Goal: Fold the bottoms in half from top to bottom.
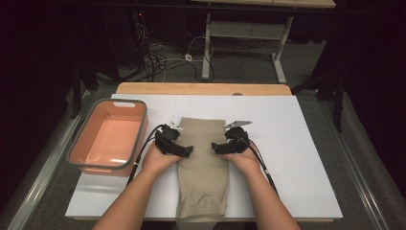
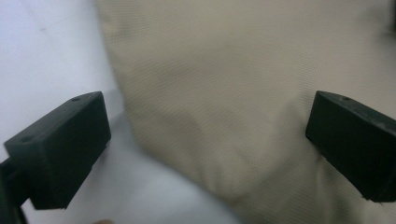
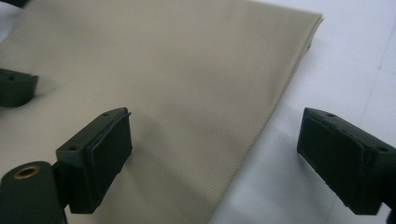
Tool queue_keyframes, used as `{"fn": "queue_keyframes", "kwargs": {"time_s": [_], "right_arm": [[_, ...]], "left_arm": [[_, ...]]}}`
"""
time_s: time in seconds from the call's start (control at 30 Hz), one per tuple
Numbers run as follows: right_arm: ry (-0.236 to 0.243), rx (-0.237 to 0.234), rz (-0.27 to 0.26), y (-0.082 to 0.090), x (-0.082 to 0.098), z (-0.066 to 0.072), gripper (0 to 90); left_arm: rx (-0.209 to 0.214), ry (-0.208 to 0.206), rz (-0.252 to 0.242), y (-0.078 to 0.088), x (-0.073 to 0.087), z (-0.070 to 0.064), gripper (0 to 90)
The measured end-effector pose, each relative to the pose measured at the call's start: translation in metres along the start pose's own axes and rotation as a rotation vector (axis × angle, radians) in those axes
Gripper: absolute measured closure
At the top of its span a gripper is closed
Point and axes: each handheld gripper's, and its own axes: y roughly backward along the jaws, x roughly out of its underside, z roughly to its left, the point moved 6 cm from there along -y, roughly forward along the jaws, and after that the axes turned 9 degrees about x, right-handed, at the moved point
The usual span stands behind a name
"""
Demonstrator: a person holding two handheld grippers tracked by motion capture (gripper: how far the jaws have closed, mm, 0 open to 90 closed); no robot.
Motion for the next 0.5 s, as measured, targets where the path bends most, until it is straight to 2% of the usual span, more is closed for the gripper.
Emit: {"fn": "queue_keyframes", "kwargs": {"time_s": [0.07,0.1,0.13,0.27,0.4,0.5], "right_arm": [[0.015,0.019,-0.002,-0.002,0.001,0.002,9.9],[0.024,0.024,-0.006,-0.002,0.002,0.004,13.9],[0.032,0.011,-0.016,0.0,0.002,0.007,20.3],[0.037,-0.025,-0.04,0.003,0.002,0.015,35.1],[0.051,-0.048,-0.058,0.004,0.002,0.019,46.2],[0.057,-0.07,-0.059,0.004,0.002,0.02,53.2]], "left_arm": [[0.012,-0.007,-0.001,0.001,0.0,-0.001,2.6],[0.014,-0.008,0.0,0.001,0.0,-0.002,4.7],[0.015,-0.009,-0.001,0.001,0.0,-0.003,6.0],[0.025,-0.018,-0.026,0.003,0.001,-0.005,15.0],[0.061,-0.044,-0.045,0.006,0.002,-0.009,33.7],[0.103,-0.066,-0.063,0.006,0.002,-0.014,56.2]]}}
